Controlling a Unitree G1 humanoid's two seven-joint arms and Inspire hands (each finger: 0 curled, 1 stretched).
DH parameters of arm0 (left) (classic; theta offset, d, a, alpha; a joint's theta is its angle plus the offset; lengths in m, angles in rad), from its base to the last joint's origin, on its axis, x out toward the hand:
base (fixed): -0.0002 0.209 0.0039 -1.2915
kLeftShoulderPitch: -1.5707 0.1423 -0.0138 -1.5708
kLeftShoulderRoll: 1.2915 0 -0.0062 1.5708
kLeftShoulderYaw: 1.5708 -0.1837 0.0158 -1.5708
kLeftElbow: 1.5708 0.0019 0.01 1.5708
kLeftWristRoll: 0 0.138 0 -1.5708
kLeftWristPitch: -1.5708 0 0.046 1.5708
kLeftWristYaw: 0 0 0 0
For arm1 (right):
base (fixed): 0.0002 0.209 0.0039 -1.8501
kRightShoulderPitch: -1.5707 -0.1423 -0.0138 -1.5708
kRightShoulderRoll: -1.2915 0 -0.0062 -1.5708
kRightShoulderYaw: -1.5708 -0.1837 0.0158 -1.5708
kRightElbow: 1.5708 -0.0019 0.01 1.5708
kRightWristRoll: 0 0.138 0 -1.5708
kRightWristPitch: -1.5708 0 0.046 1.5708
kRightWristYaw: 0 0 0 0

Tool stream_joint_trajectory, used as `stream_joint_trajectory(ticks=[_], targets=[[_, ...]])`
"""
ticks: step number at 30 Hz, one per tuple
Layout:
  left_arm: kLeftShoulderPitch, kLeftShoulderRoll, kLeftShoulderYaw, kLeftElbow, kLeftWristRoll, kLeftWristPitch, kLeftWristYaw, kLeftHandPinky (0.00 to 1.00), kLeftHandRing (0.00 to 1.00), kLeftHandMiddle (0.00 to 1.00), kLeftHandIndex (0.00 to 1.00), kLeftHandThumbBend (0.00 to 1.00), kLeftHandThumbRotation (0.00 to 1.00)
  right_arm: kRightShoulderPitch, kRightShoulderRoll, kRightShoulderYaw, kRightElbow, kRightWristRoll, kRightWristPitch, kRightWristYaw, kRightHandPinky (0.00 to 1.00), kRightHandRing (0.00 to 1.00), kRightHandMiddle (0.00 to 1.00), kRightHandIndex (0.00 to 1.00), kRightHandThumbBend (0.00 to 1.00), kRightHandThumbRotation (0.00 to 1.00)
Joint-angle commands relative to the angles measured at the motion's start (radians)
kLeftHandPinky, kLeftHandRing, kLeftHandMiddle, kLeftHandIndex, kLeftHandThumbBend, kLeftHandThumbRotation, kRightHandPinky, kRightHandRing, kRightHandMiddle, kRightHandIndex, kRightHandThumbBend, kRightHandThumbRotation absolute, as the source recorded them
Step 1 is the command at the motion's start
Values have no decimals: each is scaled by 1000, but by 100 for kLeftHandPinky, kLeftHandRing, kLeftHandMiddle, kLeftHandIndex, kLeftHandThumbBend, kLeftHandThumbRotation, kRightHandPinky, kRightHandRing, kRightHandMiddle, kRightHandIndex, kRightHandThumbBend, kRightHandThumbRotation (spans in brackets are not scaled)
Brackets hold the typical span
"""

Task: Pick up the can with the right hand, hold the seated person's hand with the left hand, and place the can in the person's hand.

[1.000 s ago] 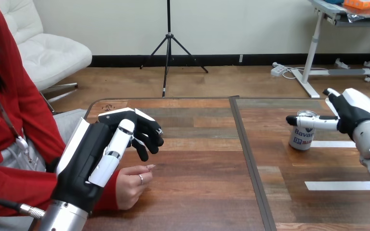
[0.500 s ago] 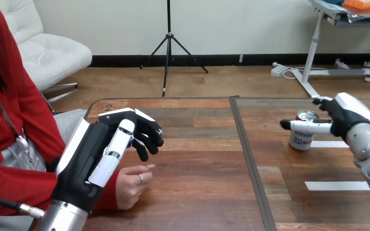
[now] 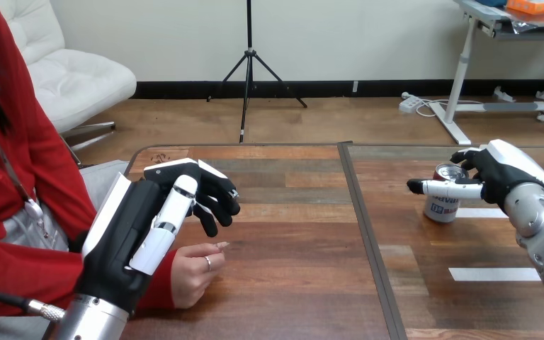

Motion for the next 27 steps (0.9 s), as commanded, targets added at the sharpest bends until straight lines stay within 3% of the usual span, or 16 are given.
stream_joint_trajectory(ticks=[1, 12, 27], targets=[[-44, 10, 15, -42, -11, 4, 4, 32, 43, 46, 44, 0, 96, -10, 18, 24, -9, -18, 6, 12, 72, 83, 85, 85, 100, 70], [-47, 11, 13, -49, -18, 19, -1, 32, 43, 46, 44, 0, 96, -9, 17, 31, -12, -24, 1, 12, 70, 82, 82, 83, 100, 74], [-56, 11, 13, -37, -15, 6, -1, 33, 43, 46, 43, 0, 95, -8, 10, 22, -16, -9, -14, 16, 64, 72, 74, 78, 100, 71]])
